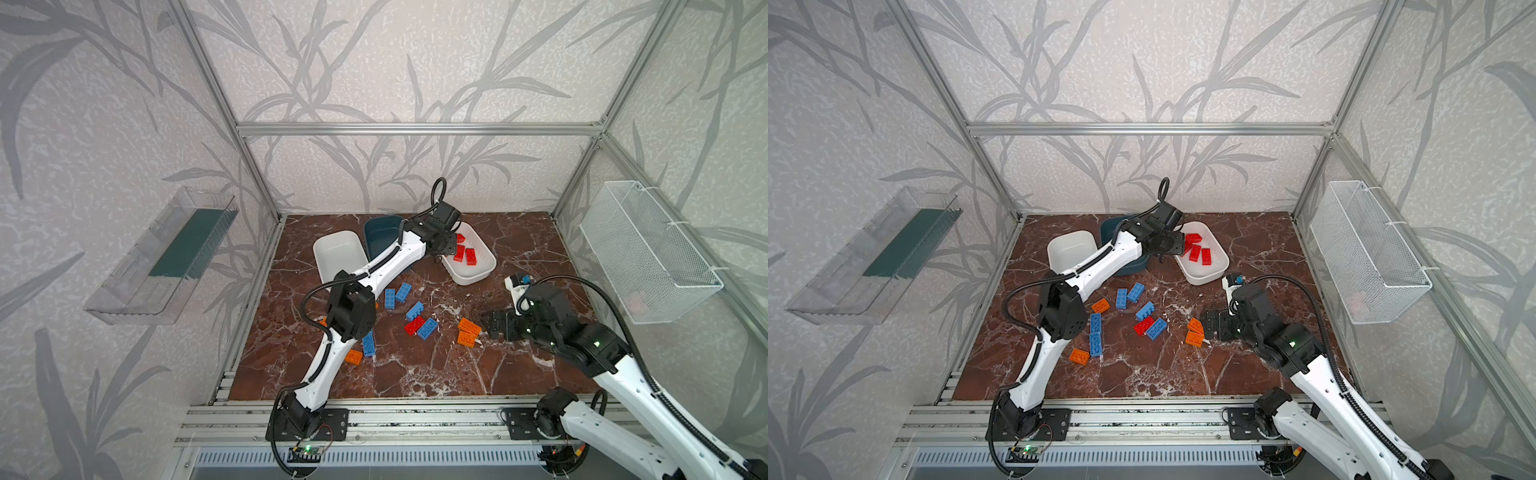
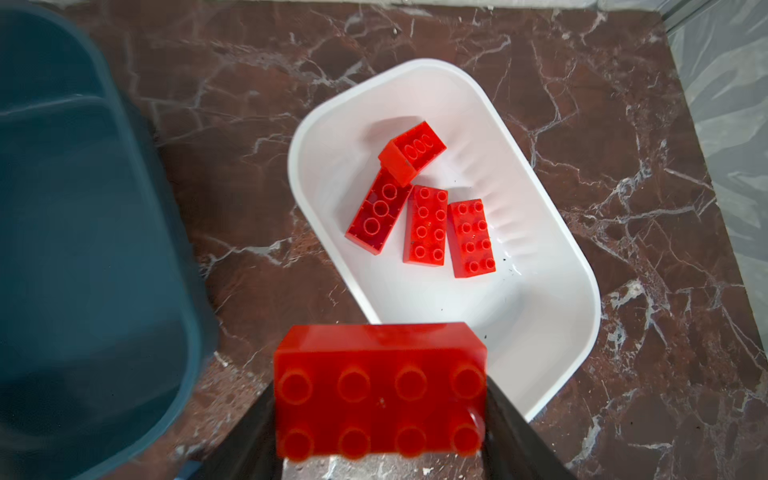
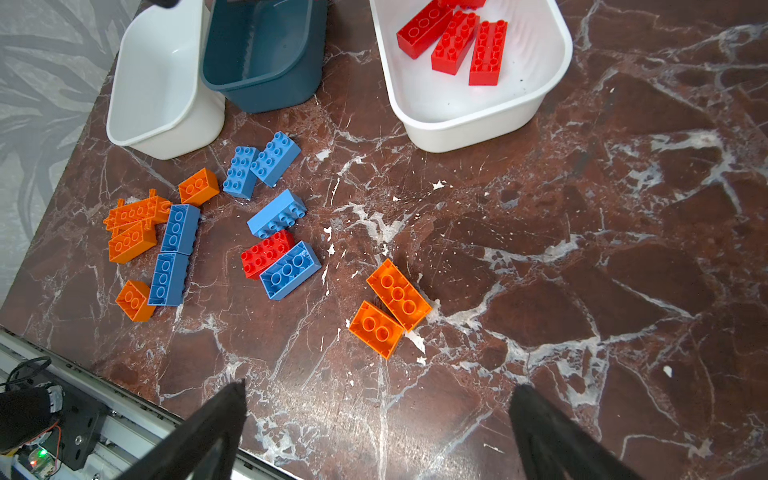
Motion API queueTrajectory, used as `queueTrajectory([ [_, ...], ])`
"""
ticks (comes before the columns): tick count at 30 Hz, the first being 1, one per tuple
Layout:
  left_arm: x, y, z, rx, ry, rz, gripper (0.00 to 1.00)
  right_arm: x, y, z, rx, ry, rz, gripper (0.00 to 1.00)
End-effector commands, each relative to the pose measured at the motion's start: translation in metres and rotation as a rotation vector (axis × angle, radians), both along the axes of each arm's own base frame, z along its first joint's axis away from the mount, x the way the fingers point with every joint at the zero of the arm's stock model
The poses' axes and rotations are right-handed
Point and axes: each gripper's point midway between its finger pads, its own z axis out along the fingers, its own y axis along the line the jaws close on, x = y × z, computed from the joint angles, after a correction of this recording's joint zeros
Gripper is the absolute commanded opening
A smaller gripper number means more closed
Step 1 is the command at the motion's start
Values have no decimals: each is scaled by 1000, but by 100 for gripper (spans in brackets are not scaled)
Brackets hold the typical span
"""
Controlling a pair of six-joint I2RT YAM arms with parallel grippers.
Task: Sort the legos into containers by color
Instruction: 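Carry the red brick with the left gripper into the white tub and release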
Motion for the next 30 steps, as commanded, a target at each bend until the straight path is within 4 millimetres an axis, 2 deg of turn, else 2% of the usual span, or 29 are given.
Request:
queueTrajectory([
  [1, -1, -17, -10, -16, 42, -77, 39, -2, -4, -1, 10, 14, -14, 99],
  [6, 15, -42, -26, -104, 25, -85, 42, 0, -9, 0, 11, 21, -35, 99],
  [7, 17, -45, -28, -113, 19, -86, 48, 0, -10, 0, 13, 23, -36, 99],
  [9, 21, -50, -30, -133, 11, -92, 73, 0, -11, 2, 18, 23, -40, 99],
  [10, 23, -52, -30, -145, 5, -97, 82, -1, -11, 3, 17, 23, -40, 99],
  [11, 24, -55, -26, -162, -3, -105, 88, -1, -12, 4, 17, 22, -41, 99],
  [15, 26, -59, -6, -204, -34, -109, 92, -4, -14, 7, 2, 24, -36, 99],
  [18, 17, -54, 15, -204, -33, -116, 92, -7, -17, 10, -5, 14, -33, 99],
  [21, -1, -41, 25, -159, -12, -115, 92, -10, -17, 9, -8, 20, -27, 99],
  [24, -28, -21, 30, -109, -7, -110, 92, -13, -16, 4, -2, 37, -19, 99],
  [25, -41, -12, 23, -91, 2, -108, 92, -14, -15, 3, 7, 41, -17, 99],
  [27, -65, 5, 25, -81, -7, -100, 92, -17, -14, 1, 24, 45, -13, 99],
  [30, -109, 40, 9, -15, 15, -86, 92, -21, -11, 0, 47, 54, -1, 99],
])
